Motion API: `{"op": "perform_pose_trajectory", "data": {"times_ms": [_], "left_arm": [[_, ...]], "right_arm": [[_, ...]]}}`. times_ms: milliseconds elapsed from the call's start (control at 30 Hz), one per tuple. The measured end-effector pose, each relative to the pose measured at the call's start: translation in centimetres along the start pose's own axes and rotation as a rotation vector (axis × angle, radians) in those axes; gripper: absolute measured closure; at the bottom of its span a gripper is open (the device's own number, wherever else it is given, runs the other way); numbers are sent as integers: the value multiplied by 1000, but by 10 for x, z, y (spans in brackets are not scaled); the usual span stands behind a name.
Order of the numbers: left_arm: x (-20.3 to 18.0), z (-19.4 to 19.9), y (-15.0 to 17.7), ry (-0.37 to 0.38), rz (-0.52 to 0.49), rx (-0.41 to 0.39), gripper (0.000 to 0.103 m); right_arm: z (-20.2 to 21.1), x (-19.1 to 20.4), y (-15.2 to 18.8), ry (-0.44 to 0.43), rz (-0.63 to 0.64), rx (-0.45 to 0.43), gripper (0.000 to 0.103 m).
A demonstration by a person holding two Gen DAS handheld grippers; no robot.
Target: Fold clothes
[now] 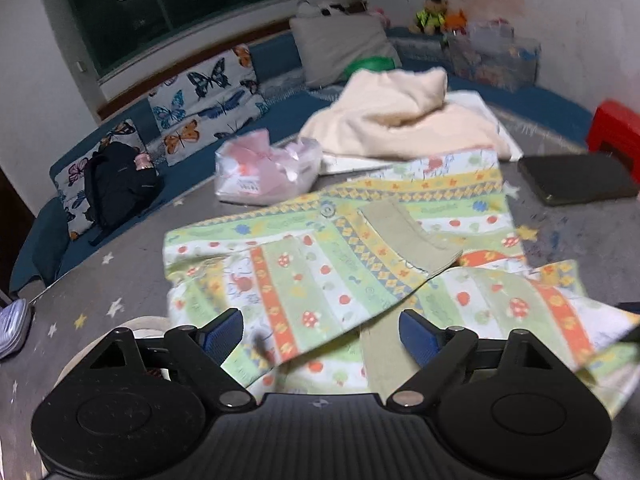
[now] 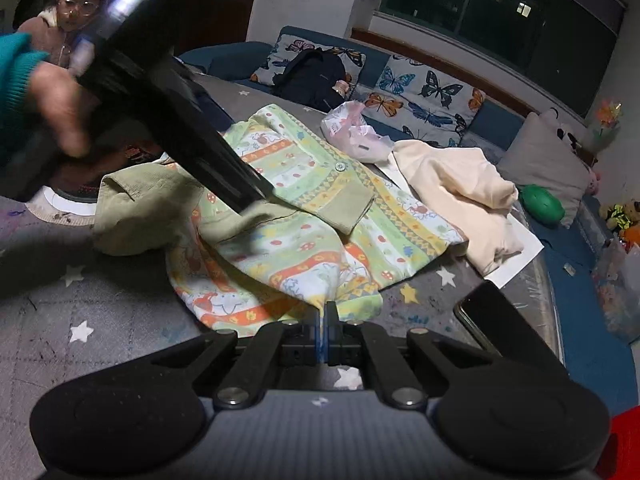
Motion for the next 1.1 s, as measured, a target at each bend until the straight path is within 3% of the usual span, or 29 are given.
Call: {"op": "perform_pose_trajectory", "data": {"times_ms": [67,200,233,333,367,400,467,533,767,867,933,967,1067,1100], "left_arm": [[1,-12,0,-3,-7,12,17],[4,-37,-1,-10,-20,35,18],[6,-38,-1,0,-11,32,21],[7,-36,1,48,12,21,39],[7,-34,2,68,22,19,44],[6,-33,2,81,26,17,49],[6,-30,2,91,25,9,58],[7,-28,2,89,22,10,79],[-4,-12,8,188,52,-1,87],[-18,-7,10,210,32,-3,78],[-29,-5,12,227,13,-4,62],[-35,-4,13,220,-10,-5,61],[-52,-2,17,198,-78,-7,65],[-53,0,17,199,-74,-10,78]], "right_arm": [[-3,2,-1,-11,-5,-8,99],[-8,5,-2,-33,-14,-24,64],[-13,5,-2,-38,-22,-21,62],[-31,5,4,-42,-53,6,68],[-34,4,6,-39,-62,12,75],[-37,3,9,-36,-70,18,92],[-34,-6,13,-33,-106,9,96],[-23,-13,15,-15,-117,-14,98],[16,-29,23,44,-100,-47,98],[25,-30,31,58,-88,-34,98],[31,-31,38,62,-92,-25,98],[33,-32,42,65,-95,-22,98],[40,-37,51,80,-115,-13,98],[42,-39,55,87,-122,-11,98]]}}
Point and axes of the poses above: each gripper's, at about its wrist camera, not at the fingertips, and z roughly against the way its jaws point, x to its left, y to its underside, the point moved 9 cm from there along -z, roughly the way its jaws point, and after that the axes turned 3 degrees about x, right-handed, at the moved point
